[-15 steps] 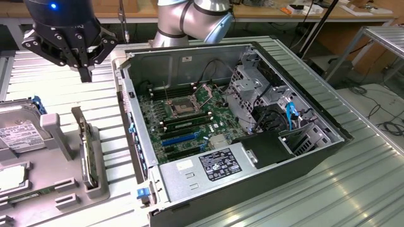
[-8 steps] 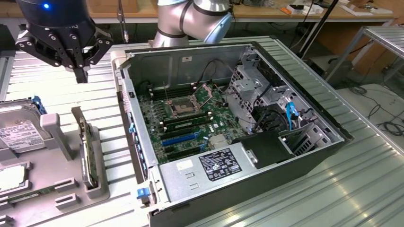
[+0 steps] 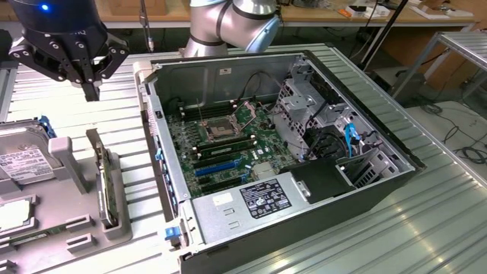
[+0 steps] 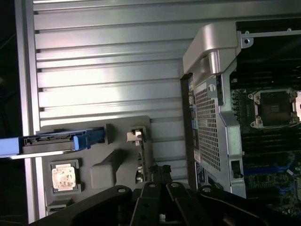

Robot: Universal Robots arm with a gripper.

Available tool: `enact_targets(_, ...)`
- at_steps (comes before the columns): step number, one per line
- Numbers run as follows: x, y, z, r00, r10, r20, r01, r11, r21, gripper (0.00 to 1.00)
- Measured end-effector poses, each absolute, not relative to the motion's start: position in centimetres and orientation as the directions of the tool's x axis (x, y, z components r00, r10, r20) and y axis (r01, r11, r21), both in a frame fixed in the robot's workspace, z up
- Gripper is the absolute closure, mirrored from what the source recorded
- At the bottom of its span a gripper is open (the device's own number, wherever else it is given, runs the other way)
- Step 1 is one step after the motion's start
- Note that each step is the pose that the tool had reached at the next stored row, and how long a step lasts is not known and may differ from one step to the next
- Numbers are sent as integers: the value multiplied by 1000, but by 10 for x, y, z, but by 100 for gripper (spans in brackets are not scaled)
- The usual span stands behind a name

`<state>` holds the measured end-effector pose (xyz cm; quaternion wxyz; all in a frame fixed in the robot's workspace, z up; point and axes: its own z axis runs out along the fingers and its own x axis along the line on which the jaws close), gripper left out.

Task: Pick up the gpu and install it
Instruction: 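Reach for the gpu, then pick up the gpu and move the gpu toward the slot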

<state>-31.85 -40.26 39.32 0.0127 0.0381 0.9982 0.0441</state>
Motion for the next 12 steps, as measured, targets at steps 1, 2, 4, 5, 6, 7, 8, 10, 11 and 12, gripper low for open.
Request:
enact_targets(1,-319,-403,393,-997,77,-22,75,993,89,89)
enact_targets(2,-320,-403,393,-997,77,-22,75,993,89,89)
enact_targets(4,-321,-403,393,-997,77,-22,75,993,89,89)
enact_targets(5,-322,-403,393,-997,77,-22,75,993,89,89)
enact_targets(6,-324,-403,393,-997,77,-22,75,993,89,89)
enact_targets(7,-325,-403,393,-997,77,-22,75,993,89,89)
enact_targets(8,-326,-403,393,-997,77,-22,75,993,89,89)
enact_targets(10,-326,-403,393,-997,77,-22,75,993,89,89)
enact_targets(11,-326,-403,393,-997,77,-22,75,993,89,89)
enact_targets(12,-326,-403,393,-997,77,-22,75,993,89,89)
